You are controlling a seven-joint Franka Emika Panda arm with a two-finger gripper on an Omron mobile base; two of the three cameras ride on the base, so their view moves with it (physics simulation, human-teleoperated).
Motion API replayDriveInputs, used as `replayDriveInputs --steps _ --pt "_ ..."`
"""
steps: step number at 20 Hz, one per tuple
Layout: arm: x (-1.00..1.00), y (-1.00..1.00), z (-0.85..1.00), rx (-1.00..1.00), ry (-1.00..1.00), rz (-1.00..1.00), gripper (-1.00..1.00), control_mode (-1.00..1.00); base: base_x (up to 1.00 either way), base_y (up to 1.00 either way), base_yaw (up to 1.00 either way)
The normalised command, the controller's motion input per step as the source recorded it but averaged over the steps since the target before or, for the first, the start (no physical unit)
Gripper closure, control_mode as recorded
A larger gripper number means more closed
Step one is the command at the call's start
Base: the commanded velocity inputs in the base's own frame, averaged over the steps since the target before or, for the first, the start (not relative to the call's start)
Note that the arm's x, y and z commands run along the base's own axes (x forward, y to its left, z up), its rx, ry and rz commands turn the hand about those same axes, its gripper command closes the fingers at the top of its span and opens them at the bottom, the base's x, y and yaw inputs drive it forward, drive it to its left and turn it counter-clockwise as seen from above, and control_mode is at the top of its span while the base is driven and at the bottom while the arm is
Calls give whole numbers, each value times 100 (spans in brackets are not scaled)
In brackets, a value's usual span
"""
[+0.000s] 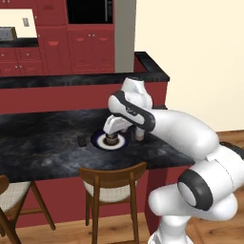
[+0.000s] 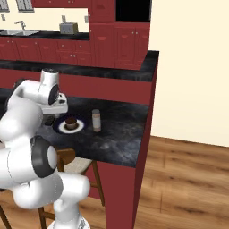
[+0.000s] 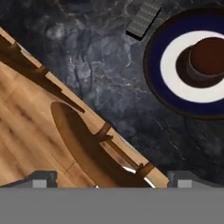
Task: Take the cinnamon bottle from the cabinet and place it on the dining table, next to the plate with the cupcake. Then take the chocolate from the dining counter and place it on the cupcake plate.
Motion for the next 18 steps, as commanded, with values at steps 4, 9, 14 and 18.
replayDriveInputs --steps 4,9,14,18 --pt "1 74 -2 -25 -23 -12 -100 -100 0 0 0" --pt "26 50 -14 -16 -19 -43 -100 -100 0 0 0" --pt "40 27 -9 0 -4 -40 -100 -100 0 0 0" --pt "30 13 -9 3 -2 -20 -100 -100 0 0 0"
